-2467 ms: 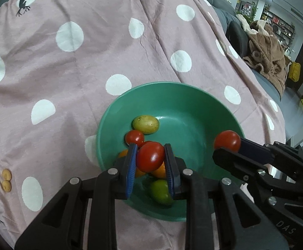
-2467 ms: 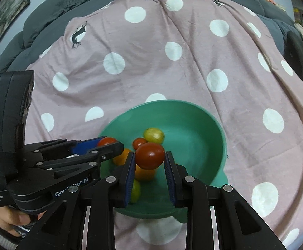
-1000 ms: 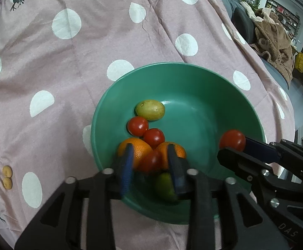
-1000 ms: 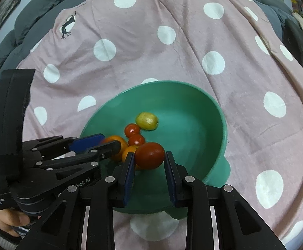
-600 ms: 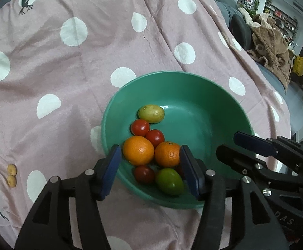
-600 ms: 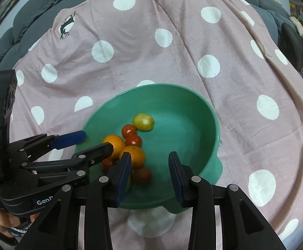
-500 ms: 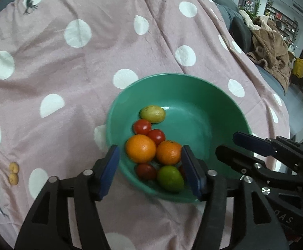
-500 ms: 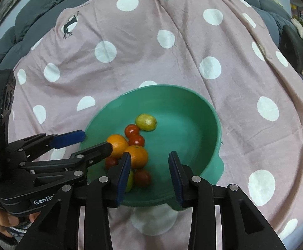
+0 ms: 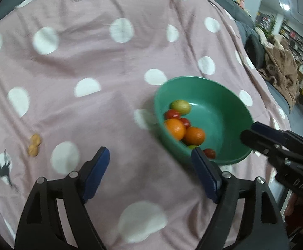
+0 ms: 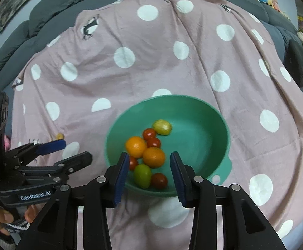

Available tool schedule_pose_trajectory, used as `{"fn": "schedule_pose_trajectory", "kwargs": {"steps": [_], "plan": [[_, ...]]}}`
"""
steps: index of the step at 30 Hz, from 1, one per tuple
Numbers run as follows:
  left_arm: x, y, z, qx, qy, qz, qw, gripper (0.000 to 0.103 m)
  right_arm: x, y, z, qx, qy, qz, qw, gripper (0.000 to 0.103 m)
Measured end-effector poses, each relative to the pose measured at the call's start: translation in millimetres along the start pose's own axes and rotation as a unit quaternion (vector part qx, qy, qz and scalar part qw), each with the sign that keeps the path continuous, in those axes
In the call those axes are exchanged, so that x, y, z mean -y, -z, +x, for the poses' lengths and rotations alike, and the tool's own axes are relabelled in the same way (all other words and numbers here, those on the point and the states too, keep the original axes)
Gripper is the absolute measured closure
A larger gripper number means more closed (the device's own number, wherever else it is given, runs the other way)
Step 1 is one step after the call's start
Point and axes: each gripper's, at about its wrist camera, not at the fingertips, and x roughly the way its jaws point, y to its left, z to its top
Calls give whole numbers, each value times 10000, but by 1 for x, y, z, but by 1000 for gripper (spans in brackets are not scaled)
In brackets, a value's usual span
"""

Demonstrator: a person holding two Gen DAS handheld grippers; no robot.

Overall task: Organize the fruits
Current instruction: 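Move both grippers back to the two small yellow fruits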

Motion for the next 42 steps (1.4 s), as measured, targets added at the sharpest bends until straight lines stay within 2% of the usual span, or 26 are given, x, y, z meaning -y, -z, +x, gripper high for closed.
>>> {"fn": "schedule_pose_trajectory", "kwargs": {"steps": [1, 6, 12, 16, 18, 20, 23, 28, 31, 34, 39, 42], "plan": [[-8, 4, -5, 18, -44, -86, 10000, 16, -3, 1, -2, 19, -90, -34, 10000, 59], [-74, 36, -41, 138, -328, -817, 9960, 15, -23, 8, -4, -22, -491, -303, 9983, 59], [-152, 90, -76, 183, -810, -1788, 9804, 16, -54, 19, 10, -292, -867, -595, 9940, 59], [-174, 112, -82, 157, -880, -2048, 9747, 18, -78, 25, 30, -598, -1119, -698, 9895, 59], [-182, 113, -79, 137, -818, -2114, 9739, 23, -91, 27, 41, -757, -1269, -751, 9862, 59], [-182, 109, -75, 142, -700, -2056, 9760, 28, -103, 28, 50, -887, -1466, -795, 9820, 59], [-177, 89, -60, 168, -700, -1629, 9840, 30, -118, 23, 62, -968, -1609, -885, 9782, 59], [-180, 54, -23, 27, -741, -1112, 9910, 49, -144, 7, 90, -1024, -1828, -1176, 9707, 59], [-185, 38, 3, -115, -788, -950, 9923, 52, -154, -2, 103, -1043, -1949, -1180, 9681, 59], [-190, 28, 29, -325, -1068, -773, 9907, 59, -157, -5, 108, -995, -2117, -1129, 9657, 59], [-199, 16, 61, -614, -1234, -653, 9883, 59, -154, -3, 119, -1059, -2231, -1110, 9627, 59], [-201, 14, 71, -850, -1200, -620, 9872, 60, -149, -2, 125, -1090, -2267, -1022, 9625, 59]]}}
